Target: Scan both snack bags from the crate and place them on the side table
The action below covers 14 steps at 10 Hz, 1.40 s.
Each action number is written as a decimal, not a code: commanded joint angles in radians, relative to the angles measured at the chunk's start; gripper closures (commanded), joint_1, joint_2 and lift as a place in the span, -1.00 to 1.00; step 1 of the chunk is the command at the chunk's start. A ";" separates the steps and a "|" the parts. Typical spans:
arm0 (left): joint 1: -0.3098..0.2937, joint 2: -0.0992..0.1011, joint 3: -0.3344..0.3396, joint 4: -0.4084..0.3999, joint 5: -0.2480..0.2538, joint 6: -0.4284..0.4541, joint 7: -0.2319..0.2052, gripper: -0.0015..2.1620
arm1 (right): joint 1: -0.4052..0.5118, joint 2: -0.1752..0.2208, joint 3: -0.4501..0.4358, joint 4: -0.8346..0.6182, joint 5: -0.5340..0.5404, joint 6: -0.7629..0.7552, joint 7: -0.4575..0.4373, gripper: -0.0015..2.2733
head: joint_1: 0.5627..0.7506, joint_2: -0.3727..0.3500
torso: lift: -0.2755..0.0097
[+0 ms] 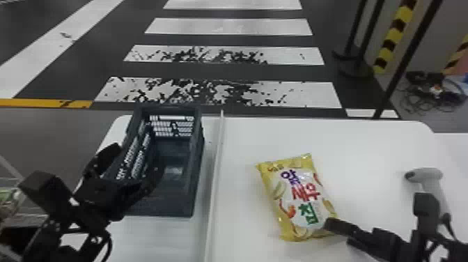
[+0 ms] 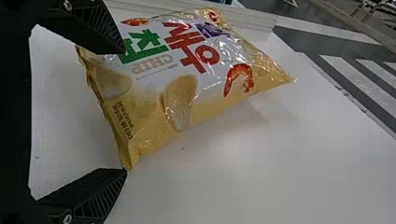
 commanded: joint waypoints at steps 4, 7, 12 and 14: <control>-0.017 0.000 -0.001 0.019 -0.001 0.007 -0.002 -0.97 | -0.013 0.000 -0.005 0.014 0.029 -0.009 0.000 -0.93 | 0.41 0.15 | 0.26; -0.023 0.000 -0.005 0.028 0.000 0.007 -0.003 -0.97 | -0.021 0.000 0.001 0.015 0.056 -0.012 -0.001 -0.93 | 0.41 0.12 | 0.26; -0.026 0.002 -0.005 0.031 -0.001 0.022 -0.005 -0.97 | -0.082 -0.001 0.010 0.049 0.090 0.021 -0.006 -0.93 | 0.41 0.10 | 0.26; -0.028 0.002 -0.005 0.036 0.000 0.022 -0.009 -0.97 | -0.101 -0.003 0.045 0.061 0.141 0.046 -0.009 -0.93 | 0.41 0.11 | 0.26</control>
